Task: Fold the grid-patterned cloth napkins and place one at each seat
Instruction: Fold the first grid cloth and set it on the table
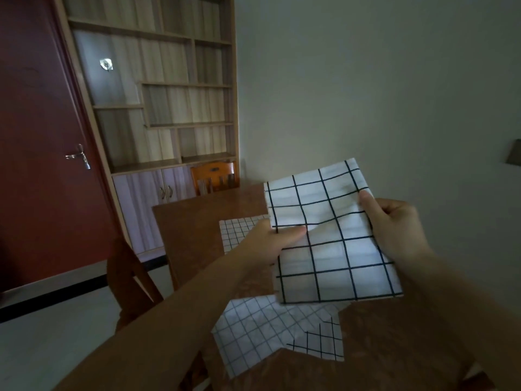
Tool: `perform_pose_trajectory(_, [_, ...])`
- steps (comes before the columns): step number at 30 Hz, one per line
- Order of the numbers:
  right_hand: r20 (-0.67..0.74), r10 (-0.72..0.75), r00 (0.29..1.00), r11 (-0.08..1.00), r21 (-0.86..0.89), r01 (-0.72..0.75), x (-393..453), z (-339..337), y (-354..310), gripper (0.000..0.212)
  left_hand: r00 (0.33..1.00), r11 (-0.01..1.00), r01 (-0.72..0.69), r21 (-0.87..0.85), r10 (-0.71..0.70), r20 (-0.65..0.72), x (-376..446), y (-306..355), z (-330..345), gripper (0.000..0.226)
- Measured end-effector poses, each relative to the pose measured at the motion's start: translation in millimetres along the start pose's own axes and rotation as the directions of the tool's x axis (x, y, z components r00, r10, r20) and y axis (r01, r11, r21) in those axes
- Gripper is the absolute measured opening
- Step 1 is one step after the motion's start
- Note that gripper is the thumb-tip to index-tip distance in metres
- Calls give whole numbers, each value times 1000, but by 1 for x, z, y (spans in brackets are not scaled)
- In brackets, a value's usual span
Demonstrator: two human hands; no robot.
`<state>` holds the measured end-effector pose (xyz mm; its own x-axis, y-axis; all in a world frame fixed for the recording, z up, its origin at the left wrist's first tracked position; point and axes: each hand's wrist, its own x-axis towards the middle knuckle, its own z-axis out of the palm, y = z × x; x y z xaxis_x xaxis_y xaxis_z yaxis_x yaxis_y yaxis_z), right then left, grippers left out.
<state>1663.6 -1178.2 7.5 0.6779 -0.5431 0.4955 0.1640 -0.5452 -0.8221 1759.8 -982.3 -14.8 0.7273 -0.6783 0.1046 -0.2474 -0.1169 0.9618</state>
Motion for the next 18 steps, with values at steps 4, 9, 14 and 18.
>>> perform_pose_trajectory(4, [289,69,955,991,86,-97,-3,-12,3,56,997,999,-35,-2,34,-69,1,0,-5,33])
perform_pose_trajectory(9, [493,132,860,986,28,-167,-1,-24,2,7,1000,996,-14,-92,14,-7,0,1,-13,15])
perform_pose_trajectory(14, [518,181,836,925,199,-324,0,-24,11,23,996,980,58,-192,-71,-60,12,-9,-20,14])
perform_pose_trajectory(18, [602,-42,797,953,264,-149,4,-32,13,19,997,934,53,-354,-70,-35,18,-17,-23,26])
